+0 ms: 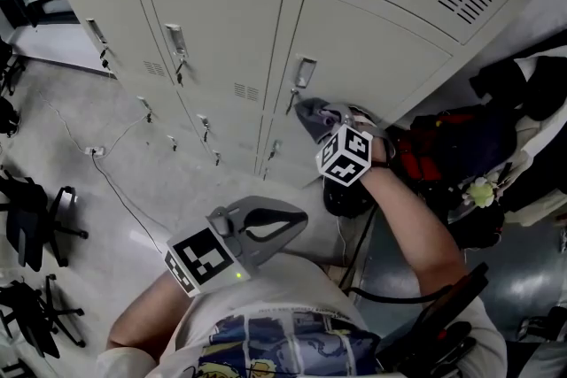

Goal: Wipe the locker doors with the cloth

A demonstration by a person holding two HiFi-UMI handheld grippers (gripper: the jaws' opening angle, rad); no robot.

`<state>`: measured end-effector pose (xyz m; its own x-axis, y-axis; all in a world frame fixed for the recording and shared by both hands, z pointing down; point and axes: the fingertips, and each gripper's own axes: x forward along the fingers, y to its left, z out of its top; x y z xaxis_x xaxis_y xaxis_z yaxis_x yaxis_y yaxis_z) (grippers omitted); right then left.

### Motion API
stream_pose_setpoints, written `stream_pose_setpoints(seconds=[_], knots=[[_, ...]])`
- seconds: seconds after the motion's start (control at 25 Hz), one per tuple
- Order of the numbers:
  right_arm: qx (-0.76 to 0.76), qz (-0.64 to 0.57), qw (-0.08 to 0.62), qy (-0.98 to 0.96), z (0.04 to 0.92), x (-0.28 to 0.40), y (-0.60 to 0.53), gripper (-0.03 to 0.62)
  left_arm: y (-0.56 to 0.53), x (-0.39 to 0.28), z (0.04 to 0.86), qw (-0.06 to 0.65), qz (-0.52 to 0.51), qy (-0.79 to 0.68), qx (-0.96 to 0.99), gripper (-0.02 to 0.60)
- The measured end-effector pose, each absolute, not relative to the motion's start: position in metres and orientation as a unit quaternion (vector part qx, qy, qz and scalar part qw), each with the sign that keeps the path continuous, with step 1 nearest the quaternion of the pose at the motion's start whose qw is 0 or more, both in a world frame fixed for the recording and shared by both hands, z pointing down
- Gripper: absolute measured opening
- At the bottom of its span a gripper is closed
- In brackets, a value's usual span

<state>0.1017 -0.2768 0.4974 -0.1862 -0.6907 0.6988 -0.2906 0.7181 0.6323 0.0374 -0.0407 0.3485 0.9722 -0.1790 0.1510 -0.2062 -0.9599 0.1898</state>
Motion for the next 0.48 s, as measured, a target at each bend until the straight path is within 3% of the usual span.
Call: stream_pose_setpoints(seconds=[0.48], knots=[[0.317,-0.227,0.544,-0.743,0.511,0.064,-0.296,0.086,-0.047,0.023,0.352,0.108,0.075,-0.113,0.985,0.005]])
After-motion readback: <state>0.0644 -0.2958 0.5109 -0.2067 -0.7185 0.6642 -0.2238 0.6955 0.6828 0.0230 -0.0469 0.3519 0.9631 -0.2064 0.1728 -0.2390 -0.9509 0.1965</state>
